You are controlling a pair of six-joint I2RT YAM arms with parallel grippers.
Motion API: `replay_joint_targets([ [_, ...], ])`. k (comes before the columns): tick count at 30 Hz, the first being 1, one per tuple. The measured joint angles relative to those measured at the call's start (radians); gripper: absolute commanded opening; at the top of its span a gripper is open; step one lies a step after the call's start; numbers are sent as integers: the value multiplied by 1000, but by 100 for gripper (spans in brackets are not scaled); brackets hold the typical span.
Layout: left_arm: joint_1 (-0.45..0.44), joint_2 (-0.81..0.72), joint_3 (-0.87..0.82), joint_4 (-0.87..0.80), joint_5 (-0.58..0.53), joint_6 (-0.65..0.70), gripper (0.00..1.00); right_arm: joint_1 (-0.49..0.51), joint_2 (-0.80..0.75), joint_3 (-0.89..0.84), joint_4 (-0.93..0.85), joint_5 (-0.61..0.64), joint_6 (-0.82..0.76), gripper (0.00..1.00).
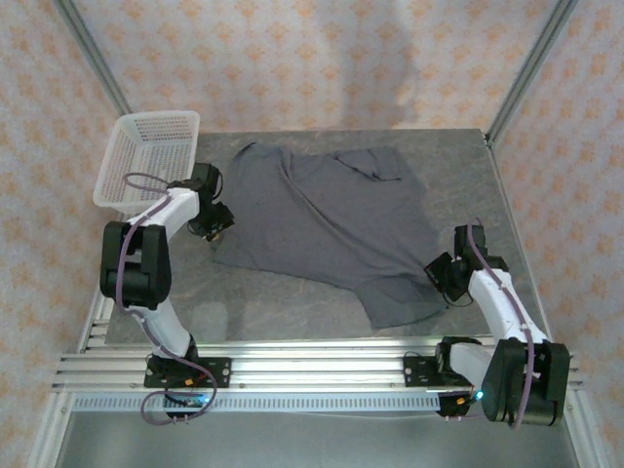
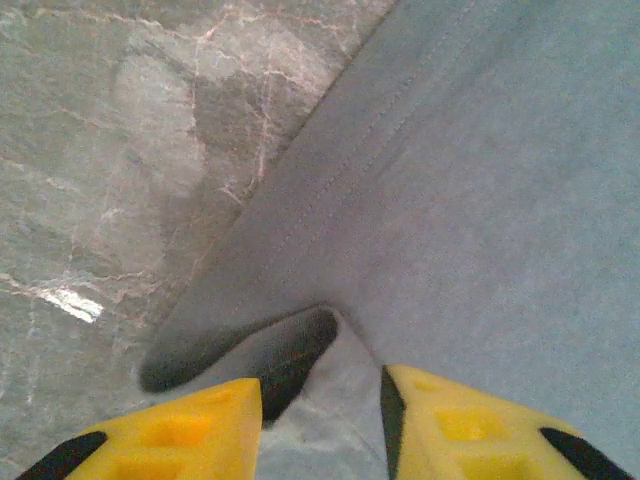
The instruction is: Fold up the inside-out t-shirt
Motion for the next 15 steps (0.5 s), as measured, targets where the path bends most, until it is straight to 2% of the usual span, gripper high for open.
replay_joint_targets([
  [11,0,52,1,16,58,31,38,0,11,16,-3,0,-1,0],
  [15,0,52,-10,37,84,31,33,0,15,16,-4,0,-1,0],
])
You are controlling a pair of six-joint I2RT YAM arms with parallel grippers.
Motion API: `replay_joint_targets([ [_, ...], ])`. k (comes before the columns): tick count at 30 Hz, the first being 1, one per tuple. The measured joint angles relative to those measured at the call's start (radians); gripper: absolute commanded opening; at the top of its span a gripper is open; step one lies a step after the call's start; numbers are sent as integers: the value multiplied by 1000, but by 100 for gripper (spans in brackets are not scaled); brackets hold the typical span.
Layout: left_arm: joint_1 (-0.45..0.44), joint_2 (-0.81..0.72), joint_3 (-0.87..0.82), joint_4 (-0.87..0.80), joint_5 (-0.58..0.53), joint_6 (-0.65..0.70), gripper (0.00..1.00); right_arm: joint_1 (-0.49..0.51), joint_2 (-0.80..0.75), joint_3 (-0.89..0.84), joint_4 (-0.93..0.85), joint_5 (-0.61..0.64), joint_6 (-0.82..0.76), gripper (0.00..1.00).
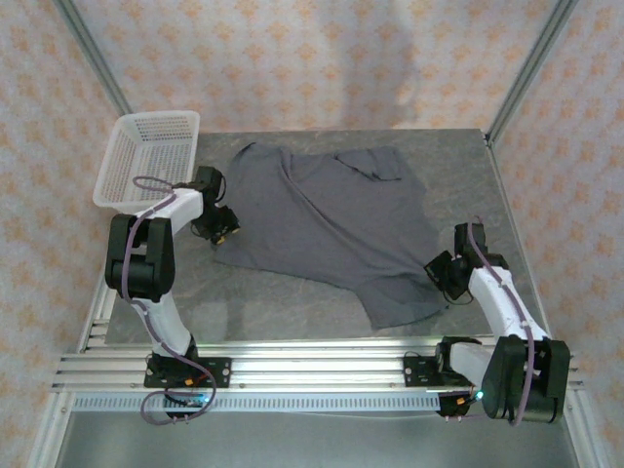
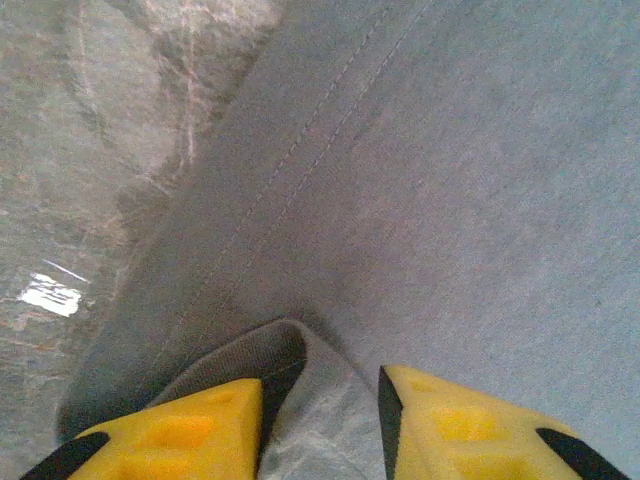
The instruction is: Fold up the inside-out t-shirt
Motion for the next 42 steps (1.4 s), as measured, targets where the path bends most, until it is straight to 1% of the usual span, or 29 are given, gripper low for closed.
replay_joint_targets([
  [2,0,0,-9,6,9,0,29,0,1,0,0,0,-2,0],
  [3,0,0,-13,7,12,0,25,0,2,0,0,0,-3,0],
  [8,0,0,-22,10,20,20,0,0,5,0,0,0,-3,0],
  [12,0,-3,-22,1,19,30,0,0,5,2,-1,2,-3,0],
  [15,1,-57,-47,-16,18,33,0,0,5,7,-5,3,-2,0],
  [17,2,-163,-113,-21,11,26,0,0,5,8,-5,3,-2,0],
  [20,3,-360,-233,-39,-17,8,0,0,5,8,-5,2,-2,0],
  [22,3,-455,-309,-47,-39,-11,0,0,5,8,-5,2,-2,0],
  [24,3,-513,-392,-47,-51,-34,1,0,5,8,-5,2,-2,0],
  [26,3,-539,-484,-44,-58,-60,2,0,5,8,-5,2,-3,0],
  [30,3,-540,-577,-43,-57,-99,2,0,8,8,-8,2,-3,0],
  [33,3,-546,-584,-40,-64,-112,1,0,6,8,-10,2,-2,0],
  [36,3,-572,-584,-46,-104,-122,1,0,-9,6,-24,5,2,0],
  [42,9,-599,-584,-60,-158,-143,0,1,-127,-64,-51,7,34,0],
])
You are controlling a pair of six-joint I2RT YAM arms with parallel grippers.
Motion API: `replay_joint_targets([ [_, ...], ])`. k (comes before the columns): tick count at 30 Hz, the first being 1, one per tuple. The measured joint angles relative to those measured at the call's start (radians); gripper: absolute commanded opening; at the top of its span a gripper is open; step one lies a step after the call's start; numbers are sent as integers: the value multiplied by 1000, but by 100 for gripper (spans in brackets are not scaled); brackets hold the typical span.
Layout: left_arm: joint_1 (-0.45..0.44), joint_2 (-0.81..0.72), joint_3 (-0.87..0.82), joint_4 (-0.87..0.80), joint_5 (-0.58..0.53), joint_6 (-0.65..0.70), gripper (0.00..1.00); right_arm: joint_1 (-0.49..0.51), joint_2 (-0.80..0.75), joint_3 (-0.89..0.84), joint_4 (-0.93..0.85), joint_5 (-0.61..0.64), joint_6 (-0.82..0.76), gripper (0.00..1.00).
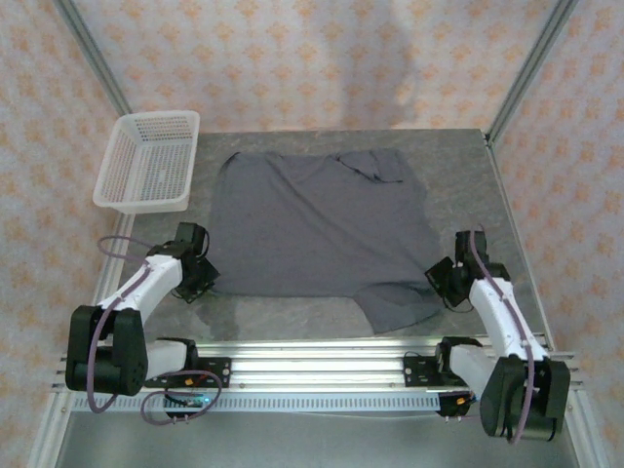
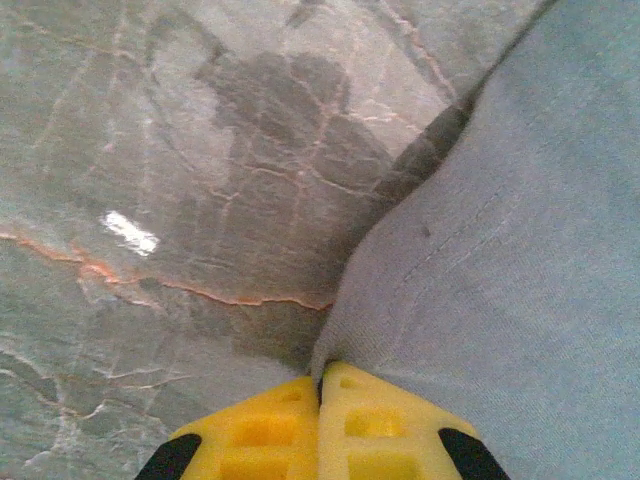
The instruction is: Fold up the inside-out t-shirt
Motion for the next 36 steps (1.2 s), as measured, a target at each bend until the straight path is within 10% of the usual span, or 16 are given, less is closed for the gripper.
replay_joint_targets([
  [18,0,-228,-118,-33,19,-93,0,2,-173,-1,-122,-42,84,0],
  [36,39,36,241,11,-10,-21,0,2,237,296,41,-14,53,0],
])
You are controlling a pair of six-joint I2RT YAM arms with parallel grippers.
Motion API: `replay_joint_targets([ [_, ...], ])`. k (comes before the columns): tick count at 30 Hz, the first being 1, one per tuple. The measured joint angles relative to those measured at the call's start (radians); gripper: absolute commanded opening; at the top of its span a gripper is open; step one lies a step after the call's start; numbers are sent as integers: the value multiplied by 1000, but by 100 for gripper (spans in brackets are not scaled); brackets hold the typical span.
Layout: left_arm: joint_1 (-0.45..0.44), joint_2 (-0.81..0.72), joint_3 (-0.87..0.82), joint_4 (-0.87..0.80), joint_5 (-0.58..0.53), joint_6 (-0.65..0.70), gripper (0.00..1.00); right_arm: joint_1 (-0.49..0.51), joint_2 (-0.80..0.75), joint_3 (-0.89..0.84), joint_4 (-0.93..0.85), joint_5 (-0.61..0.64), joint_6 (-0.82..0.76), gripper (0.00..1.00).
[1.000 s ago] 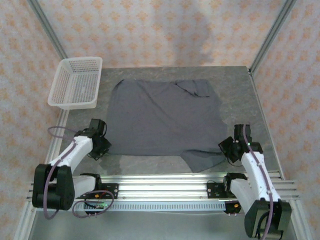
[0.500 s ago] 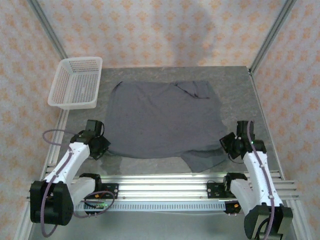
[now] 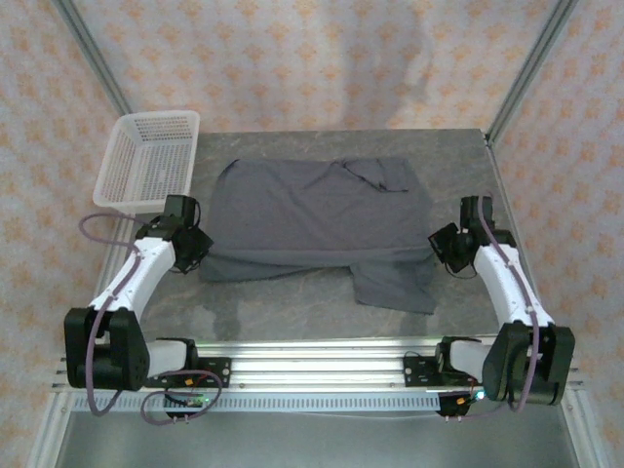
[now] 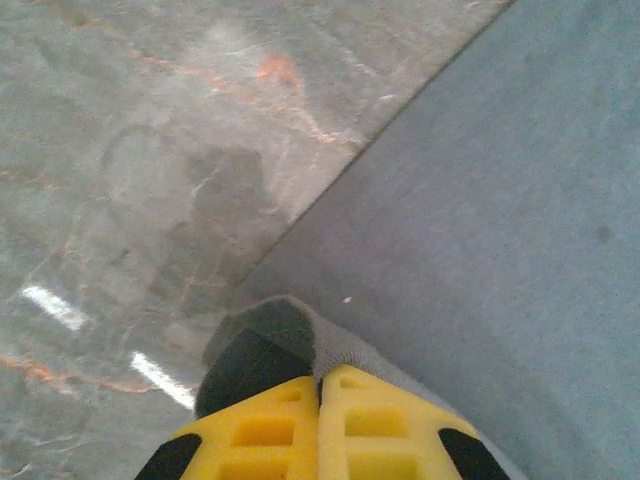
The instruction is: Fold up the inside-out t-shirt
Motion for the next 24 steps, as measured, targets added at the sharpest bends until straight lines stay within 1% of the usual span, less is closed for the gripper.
replay_joint_targets([
  [5,0,66,87,56,61,53,0,0,52,14,36,23,-5,0],
  [10,0,109,130,93,108,93,0,0,102,31,64,38,-4,0],
  [17,0,195,170,96,96,111,0,0,187,88,90,52,-4,0],
  [24,5,306,179,109,61,110,0,0,332,170,122,34,-12,0],
])
